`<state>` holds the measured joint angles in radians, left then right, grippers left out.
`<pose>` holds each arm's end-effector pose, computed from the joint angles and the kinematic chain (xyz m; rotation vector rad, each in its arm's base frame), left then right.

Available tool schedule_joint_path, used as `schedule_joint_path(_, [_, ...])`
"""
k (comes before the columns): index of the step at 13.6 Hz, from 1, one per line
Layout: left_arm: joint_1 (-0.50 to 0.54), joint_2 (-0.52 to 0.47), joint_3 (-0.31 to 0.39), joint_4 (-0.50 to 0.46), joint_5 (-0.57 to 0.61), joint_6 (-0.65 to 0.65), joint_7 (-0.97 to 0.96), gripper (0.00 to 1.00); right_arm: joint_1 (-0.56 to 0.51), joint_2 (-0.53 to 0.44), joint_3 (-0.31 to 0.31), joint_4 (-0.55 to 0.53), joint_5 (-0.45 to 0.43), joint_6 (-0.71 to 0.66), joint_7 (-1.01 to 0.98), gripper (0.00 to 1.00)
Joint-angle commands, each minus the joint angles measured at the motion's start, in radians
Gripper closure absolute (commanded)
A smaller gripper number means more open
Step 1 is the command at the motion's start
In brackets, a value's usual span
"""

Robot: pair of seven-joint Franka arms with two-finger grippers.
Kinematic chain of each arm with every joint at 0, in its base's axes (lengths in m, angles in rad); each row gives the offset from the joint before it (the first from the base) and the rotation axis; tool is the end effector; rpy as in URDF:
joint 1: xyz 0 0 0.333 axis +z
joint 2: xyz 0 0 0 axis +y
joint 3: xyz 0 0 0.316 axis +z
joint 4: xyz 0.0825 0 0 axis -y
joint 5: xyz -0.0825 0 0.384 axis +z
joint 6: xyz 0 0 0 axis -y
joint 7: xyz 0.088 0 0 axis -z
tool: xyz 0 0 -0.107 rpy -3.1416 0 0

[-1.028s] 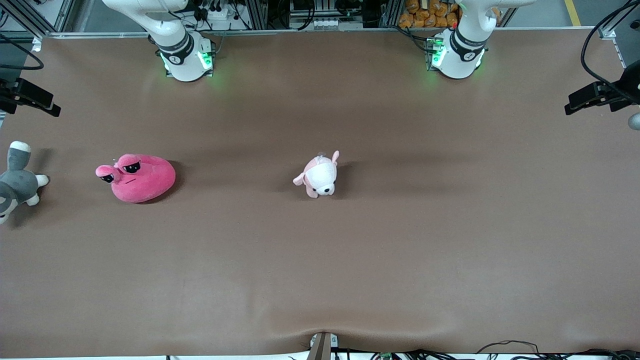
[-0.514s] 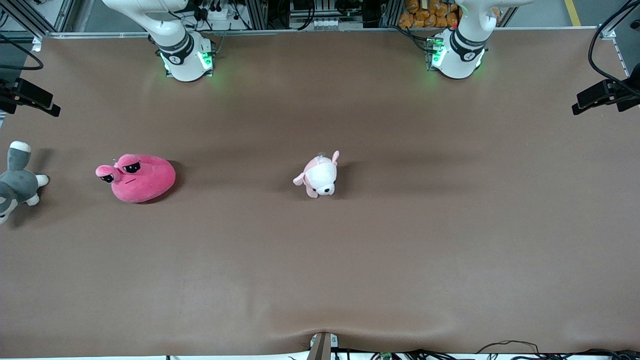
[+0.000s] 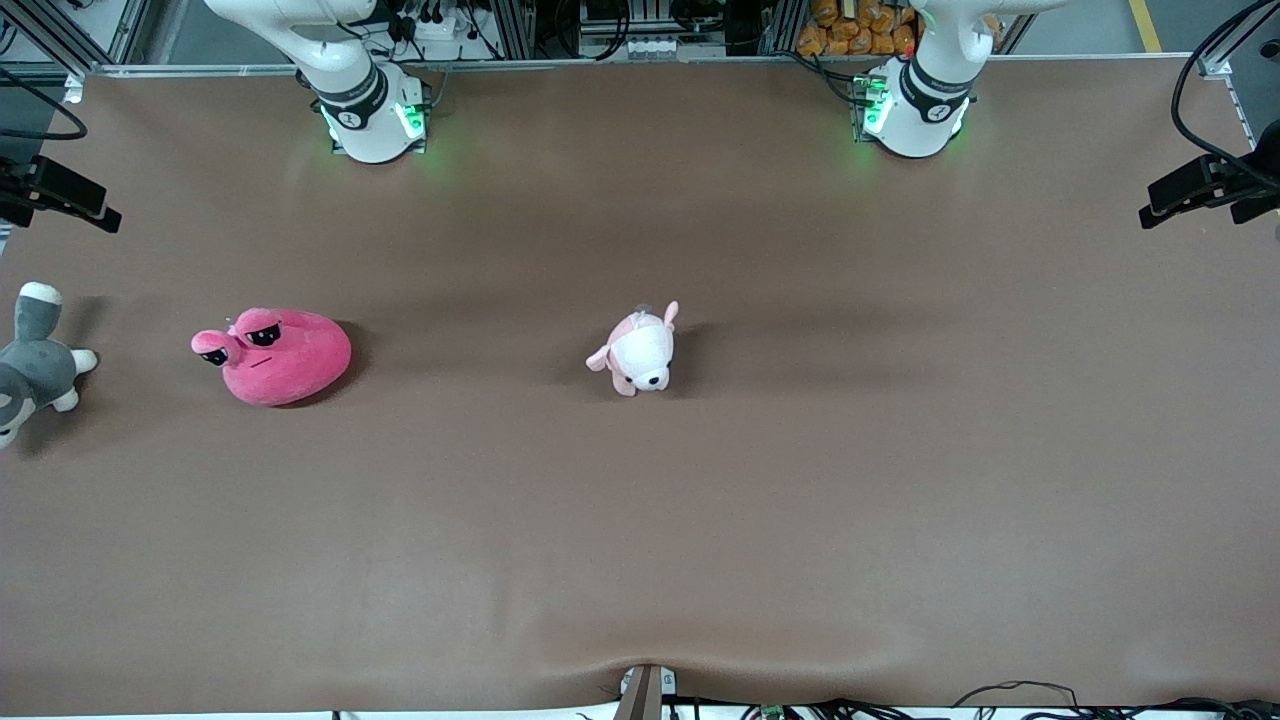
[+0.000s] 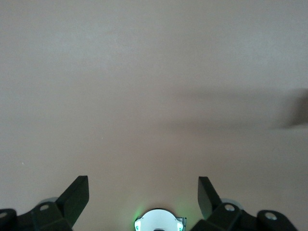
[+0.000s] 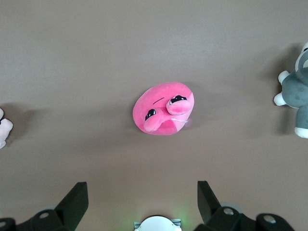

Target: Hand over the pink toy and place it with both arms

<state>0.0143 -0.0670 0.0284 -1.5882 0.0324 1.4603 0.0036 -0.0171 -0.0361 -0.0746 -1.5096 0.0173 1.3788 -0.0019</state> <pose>0.5213 0.0266 0.6431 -3.1105 -0.0647 0.0959 0.5206 -0.0466 0.6563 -3.1110 0.1356 0.1461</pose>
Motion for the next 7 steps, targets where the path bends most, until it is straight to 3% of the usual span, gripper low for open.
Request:
schedule_joint_path(1, [0.009,0.003,-0.007,0.024,-0.019,-0.004,0.01,0.0,0.003,-0.031,-0.002,-0.027,-0.016,-0.001,-0.012,0.0])
schedule_joint_path(7, [0.01,0.003,-0.008,0.024,-0.017,-0.006,0.012,0.0,0.003,-0.031,-0.002,-0.027,-0.016,-0.001,-0.012,0.0])
